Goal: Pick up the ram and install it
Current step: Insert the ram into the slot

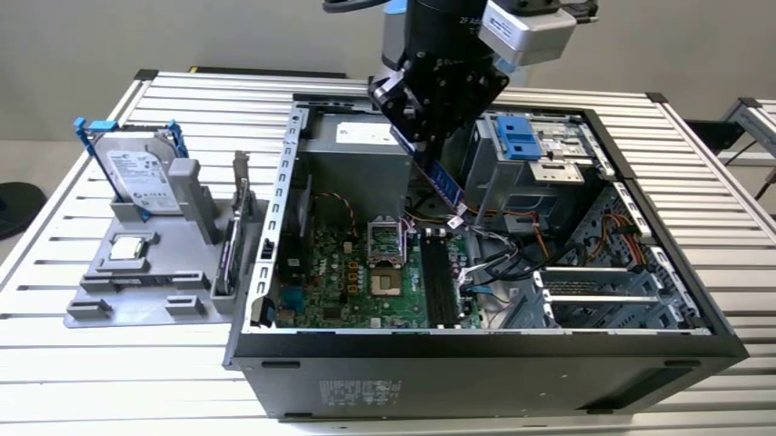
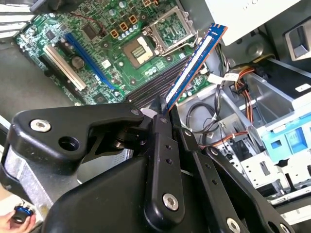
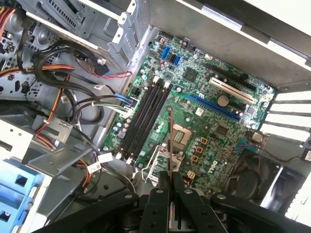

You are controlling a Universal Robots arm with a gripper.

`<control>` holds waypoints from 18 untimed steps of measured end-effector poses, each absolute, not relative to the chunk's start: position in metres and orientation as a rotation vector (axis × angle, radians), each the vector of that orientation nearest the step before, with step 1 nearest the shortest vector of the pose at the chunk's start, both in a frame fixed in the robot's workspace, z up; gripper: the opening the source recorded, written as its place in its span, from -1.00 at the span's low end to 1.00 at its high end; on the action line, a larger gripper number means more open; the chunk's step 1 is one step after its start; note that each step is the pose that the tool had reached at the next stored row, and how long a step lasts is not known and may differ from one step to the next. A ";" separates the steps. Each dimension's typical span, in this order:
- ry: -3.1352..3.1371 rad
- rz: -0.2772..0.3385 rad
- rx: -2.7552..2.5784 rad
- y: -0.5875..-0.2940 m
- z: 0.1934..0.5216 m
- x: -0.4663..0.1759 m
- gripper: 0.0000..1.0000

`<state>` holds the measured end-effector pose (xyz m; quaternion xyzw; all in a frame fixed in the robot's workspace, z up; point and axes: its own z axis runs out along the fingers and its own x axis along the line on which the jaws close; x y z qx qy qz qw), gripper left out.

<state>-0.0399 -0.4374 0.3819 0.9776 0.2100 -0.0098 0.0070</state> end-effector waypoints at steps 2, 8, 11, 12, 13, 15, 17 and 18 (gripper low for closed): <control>0.638 -0.030 3.064 -0.437 0.382 -0.039 -1.00; 0.591 -0.028 3.080 -0.437 0.382 -0.038 -1.00; 0.568 -0.028 3.087 -0.437 0.382 -0.037 -1.00; 0.561 -0.027 3.090 -0.437 0.382 -0.037 -1.00; 0.553 -0.027 3.092 -0.437 0.382 -0.037 -1.00; 0.538 -0.027 3.097 -0.437 0.382 -0.037 -1.00; 0.524 -0.026 3.101 -0.437 0.382 -0.036 -1.00; 0.517 -0.026 3.104 -0.437 0.382 -0.036 -1.00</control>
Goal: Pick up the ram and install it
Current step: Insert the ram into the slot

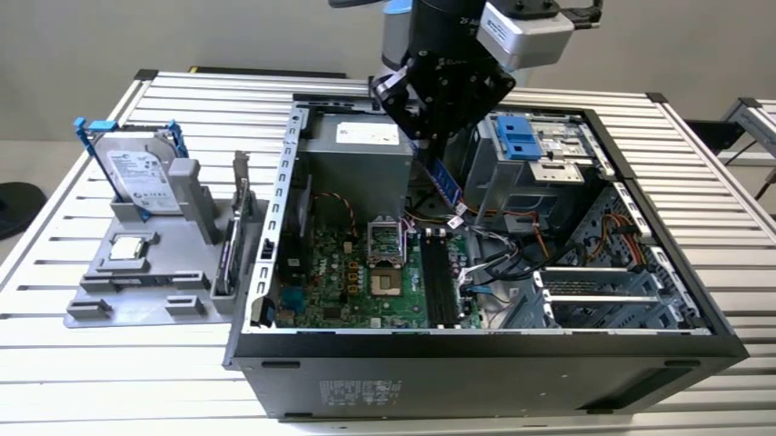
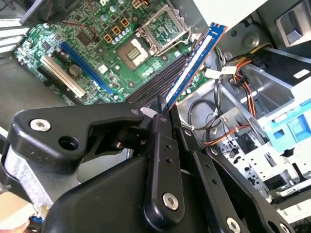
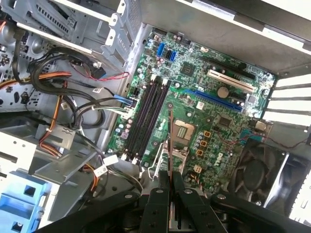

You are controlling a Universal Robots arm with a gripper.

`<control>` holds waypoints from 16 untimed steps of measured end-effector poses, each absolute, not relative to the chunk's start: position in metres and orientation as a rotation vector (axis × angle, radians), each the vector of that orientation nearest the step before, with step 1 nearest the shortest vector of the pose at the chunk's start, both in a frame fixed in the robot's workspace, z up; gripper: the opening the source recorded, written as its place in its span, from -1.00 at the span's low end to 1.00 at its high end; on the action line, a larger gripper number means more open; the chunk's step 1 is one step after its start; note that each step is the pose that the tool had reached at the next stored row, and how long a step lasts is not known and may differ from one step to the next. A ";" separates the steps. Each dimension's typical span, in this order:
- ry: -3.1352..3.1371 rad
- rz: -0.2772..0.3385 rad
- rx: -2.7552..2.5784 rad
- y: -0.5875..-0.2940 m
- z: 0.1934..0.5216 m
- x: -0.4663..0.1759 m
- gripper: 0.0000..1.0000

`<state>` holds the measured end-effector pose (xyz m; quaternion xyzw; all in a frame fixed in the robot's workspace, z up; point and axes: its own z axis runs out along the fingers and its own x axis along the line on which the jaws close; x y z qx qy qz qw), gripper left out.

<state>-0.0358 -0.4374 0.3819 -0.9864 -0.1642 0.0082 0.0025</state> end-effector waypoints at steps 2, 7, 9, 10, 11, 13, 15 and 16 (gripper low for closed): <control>-0.501 0.025 -3.094 -0.437 0.382 -0.035 -1.00; -0.467 0.024 -3.096 -0.437 0.382 -0.034 -1.00; -0.454 0.024 -3.096 -0.437 0.382 -0.033 -1.00; -0.447 0.023 -3.097 -0.437 0.382 -0.033 -1.00; -0.440 0.023 -3.097 -0.437 0.382 -0.033 -1.00; -0.427 0.023 -3.097 -0.437 0.382 -0.032 -1.00; -0.414 0.022 -3.098 -0.437 0.382 -0.031 -1.00; -0.407 0.022 -3.098 -0.437 0.382 -0.031 -1.00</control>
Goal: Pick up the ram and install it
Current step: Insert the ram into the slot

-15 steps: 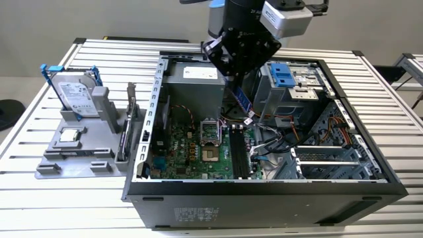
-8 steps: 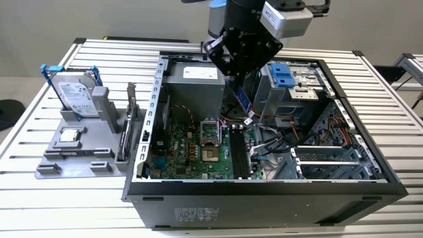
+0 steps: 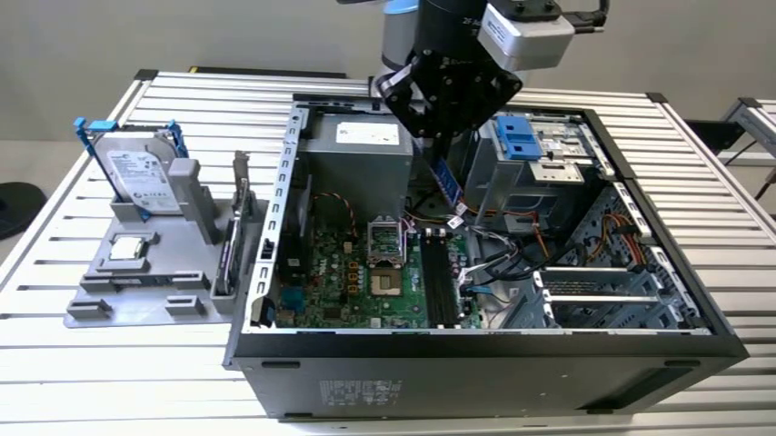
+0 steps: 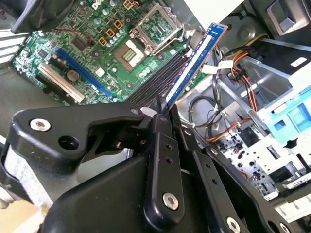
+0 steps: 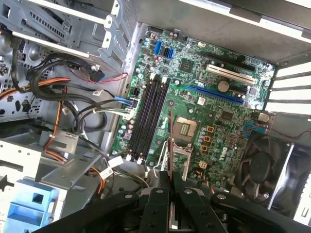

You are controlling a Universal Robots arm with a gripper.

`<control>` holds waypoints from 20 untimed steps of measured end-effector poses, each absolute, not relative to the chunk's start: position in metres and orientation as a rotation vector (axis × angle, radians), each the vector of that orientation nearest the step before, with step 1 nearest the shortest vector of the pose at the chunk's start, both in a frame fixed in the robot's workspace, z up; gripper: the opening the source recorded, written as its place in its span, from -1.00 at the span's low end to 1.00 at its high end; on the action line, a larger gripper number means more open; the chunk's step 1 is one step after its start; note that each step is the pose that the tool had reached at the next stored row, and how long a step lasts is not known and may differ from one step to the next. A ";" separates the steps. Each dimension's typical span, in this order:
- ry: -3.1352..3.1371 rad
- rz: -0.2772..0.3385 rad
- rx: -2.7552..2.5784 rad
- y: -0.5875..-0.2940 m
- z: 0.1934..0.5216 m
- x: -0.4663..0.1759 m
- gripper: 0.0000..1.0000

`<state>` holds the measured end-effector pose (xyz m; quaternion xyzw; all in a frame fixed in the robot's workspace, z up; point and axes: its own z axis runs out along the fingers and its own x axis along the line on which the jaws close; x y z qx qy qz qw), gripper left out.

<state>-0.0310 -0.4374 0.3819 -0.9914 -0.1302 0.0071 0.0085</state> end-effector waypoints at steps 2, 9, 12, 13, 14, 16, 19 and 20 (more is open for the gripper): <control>-0.394 0.022 -3.098 -0.437 0.382 -0.030 -1.00; -0.350 0.021 -3.099 -0.437 0.382 -0.028 -1.00; -0.333 0.020 -3.100 -0.437 0.382 -0.027 -1.00; -0.327 0.020 -3.100 -0.437 0.382 -0.026 -1.00; -0.321 0.020 -3.100 -0.437 0.382 -0.026 -1.00; -0.311 0.020 -3.101 -0.437 0.382 -0.025 -1.00; -0.304 0.020 -3.102 -0.437 0.382 -0.021 -1.00; -0.303 0.020 -3.102 -0.437 0.382 -0.020 -1.00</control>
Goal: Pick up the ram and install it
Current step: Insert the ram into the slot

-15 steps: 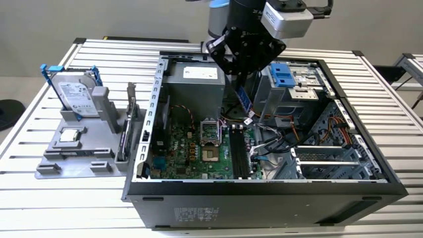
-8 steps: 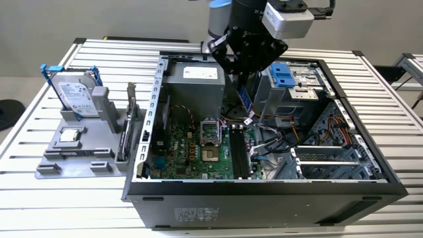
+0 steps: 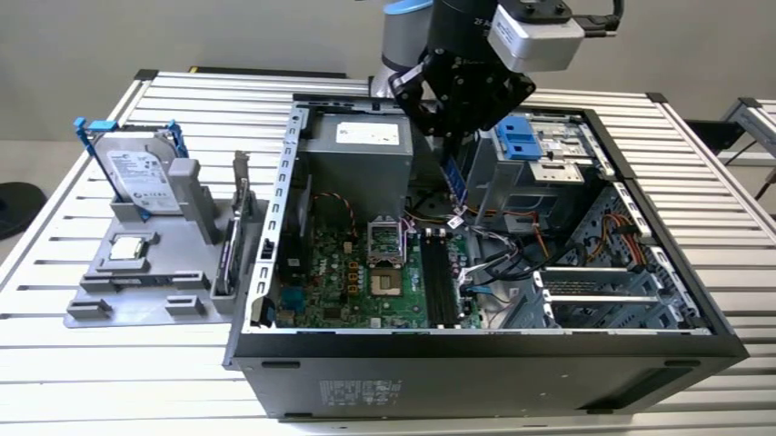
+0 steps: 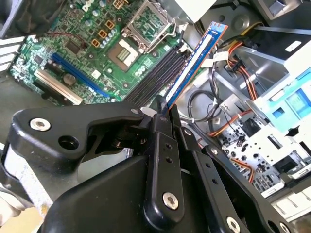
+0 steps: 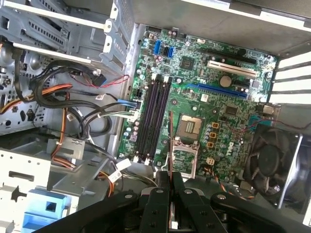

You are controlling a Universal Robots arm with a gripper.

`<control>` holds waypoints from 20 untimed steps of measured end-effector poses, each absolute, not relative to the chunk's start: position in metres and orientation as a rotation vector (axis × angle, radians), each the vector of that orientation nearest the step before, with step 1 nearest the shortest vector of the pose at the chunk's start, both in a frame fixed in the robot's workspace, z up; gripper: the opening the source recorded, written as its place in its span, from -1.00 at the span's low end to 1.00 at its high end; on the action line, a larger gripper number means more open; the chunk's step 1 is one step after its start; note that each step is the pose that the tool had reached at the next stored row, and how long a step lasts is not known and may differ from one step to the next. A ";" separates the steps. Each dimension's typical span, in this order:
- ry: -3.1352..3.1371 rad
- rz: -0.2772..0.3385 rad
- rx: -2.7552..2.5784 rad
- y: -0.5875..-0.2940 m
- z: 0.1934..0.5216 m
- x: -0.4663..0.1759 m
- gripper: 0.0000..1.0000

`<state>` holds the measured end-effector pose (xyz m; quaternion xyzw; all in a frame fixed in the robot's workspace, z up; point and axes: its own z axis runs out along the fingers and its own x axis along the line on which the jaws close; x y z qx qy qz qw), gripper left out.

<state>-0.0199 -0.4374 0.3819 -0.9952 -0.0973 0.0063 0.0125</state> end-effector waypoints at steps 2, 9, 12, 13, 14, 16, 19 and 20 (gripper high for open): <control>-0.303 0.020 -3.102 -0.437 0.382 -0.018 -1.00; -0.303 0.020 -3.101 -0.437 0.382 -0.018 -1.00; -0.304 0.018 -3.101 -0.437 0.380 -0.018 -1.00; -0.304 0.016 -3.101 -0.437 0.379 -0.018 -1.00; -0.304 0.015 -3.101 -0.437 0.379 -0.018 -1.00; -0.304 0.009 -3.102 -0.437 0.377 -0.018 -1.00; -0.305 0.001 -3.102 -0.437 0.375 -0.018 -1.00; -0.305 -0.002 -3.102 -0.437 0.374 -0.018 -1.00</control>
